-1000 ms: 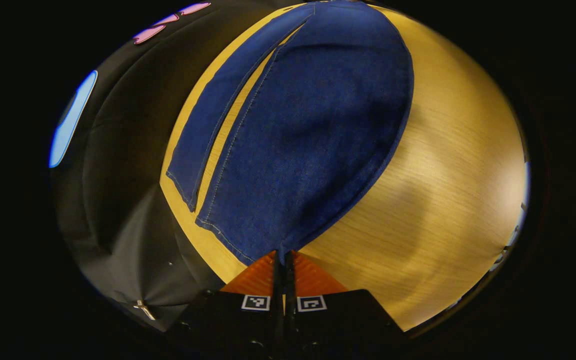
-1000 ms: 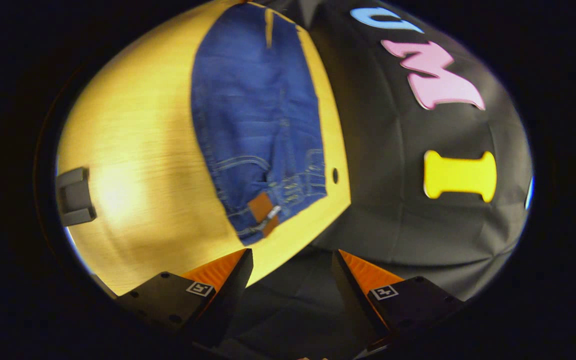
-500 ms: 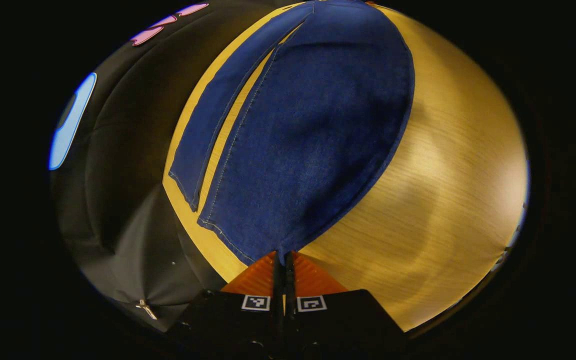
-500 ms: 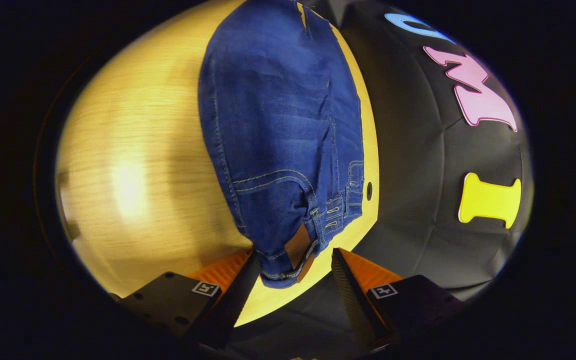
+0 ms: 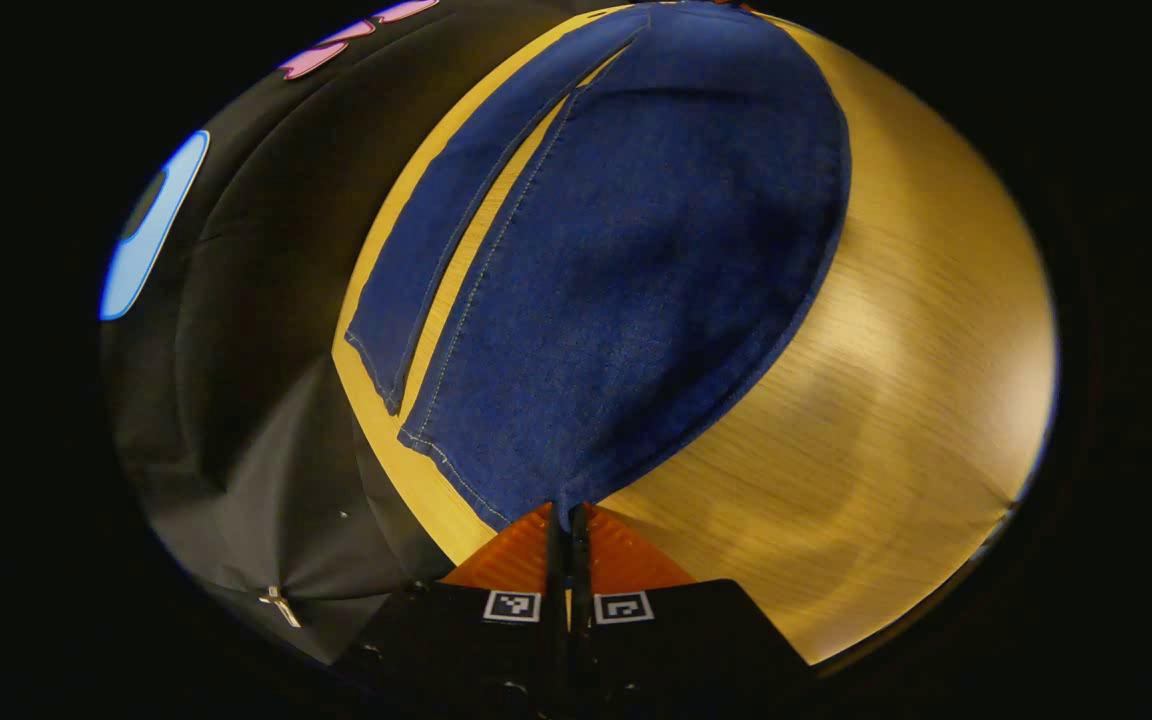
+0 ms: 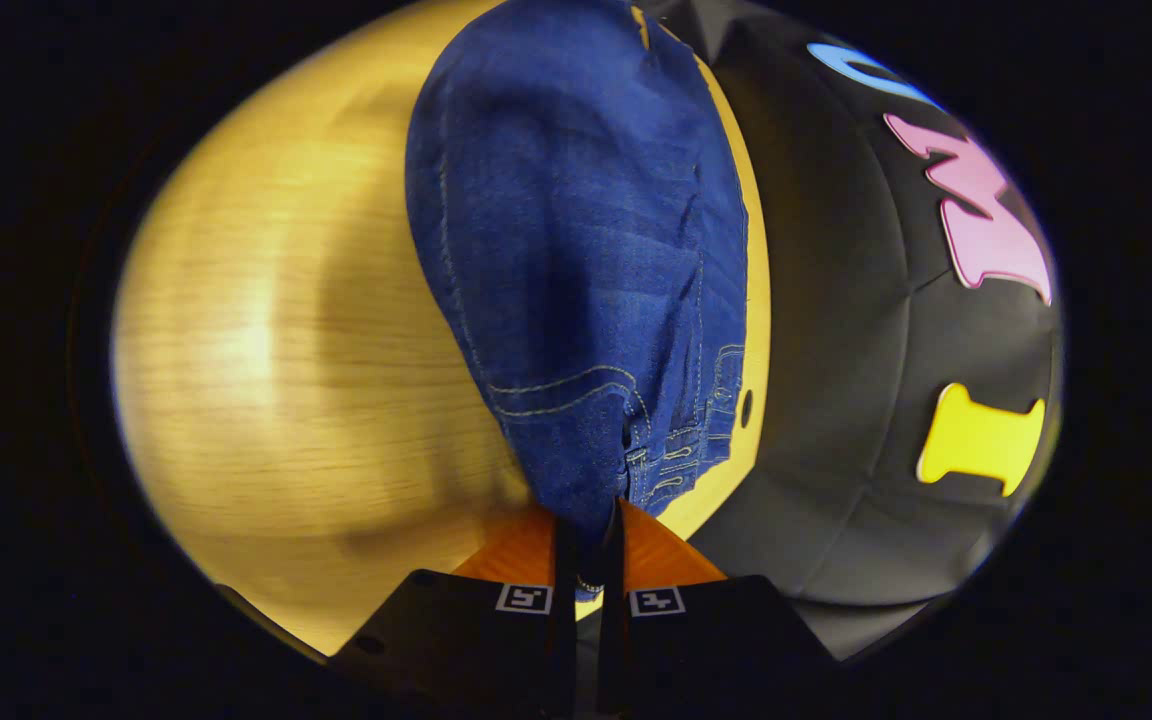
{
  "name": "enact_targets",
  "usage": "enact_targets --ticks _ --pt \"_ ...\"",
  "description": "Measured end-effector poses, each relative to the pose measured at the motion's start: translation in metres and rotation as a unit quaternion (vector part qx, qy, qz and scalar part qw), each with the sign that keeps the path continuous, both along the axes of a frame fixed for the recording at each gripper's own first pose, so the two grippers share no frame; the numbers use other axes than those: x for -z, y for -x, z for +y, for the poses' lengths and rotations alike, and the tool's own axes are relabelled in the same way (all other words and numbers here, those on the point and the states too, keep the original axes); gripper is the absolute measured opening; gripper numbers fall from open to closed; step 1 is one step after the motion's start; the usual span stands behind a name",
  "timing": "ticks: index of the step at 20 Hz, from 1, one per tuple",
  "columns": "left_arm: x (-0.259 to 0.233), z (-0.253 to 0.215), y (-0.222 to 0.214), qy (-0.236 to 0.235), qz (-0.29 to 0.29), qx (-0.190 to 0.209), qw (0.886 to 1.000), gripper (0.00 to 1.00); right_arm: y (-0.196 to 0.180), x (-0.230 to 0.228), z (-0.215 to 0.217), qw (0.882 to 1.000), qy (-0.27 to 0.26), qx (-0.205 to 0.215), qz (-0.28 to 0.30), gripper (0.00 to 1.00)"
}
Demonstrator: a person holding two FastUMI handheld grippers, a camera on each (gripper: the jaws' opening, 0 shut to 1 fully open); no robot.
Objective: Grasp the waist and the cuffs of the jeans and fold them to make the two legs overlap; first hold the waist and fold one-third of the jeans toward the cuffs, then hold the cuffs and fold the remaining one-third in the same direction to finish folding.
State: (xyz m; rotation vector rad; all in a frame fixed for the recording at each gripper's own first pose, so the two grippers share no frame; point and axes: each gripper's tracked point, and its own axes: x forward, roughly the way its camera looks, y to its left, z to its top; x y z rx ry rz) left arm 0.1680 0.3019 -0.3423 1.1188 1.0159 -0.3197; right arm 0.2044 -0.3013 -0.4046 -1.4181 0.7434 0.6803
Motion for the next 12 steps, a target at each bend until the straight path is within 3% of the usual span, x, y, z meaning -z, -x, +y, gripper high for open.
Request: enact_targets --ticks 2,6,10,12 --pt "0.000 -0.003 0.000 0.018 -0.006 -0.023 1.000 0.06 0.002 -0.003 0.008 0.999 -0.015 -0.003 0.043 0.08" --pt "0.001 -0.011 -0.001 0.070 0.002 -0.071 0.995 0.06 0.001 -0.006 0.012 0.997 0.007 -0.046 0.066 0.06" --pt "-0.005 -0.023 -0.006 0.107 0.014 -0.094 0.990 0.06 -0.007 -0.032 0.018 0.999 -0.018 -0.026 0.042 0.06" --pt "-0.009 -0.032 -0.005 0.155 0.042 -0.134 0.978 0.06 -0.025 -0.054 0.022 0.999 -0.037 -0.014 0.020 0.06"
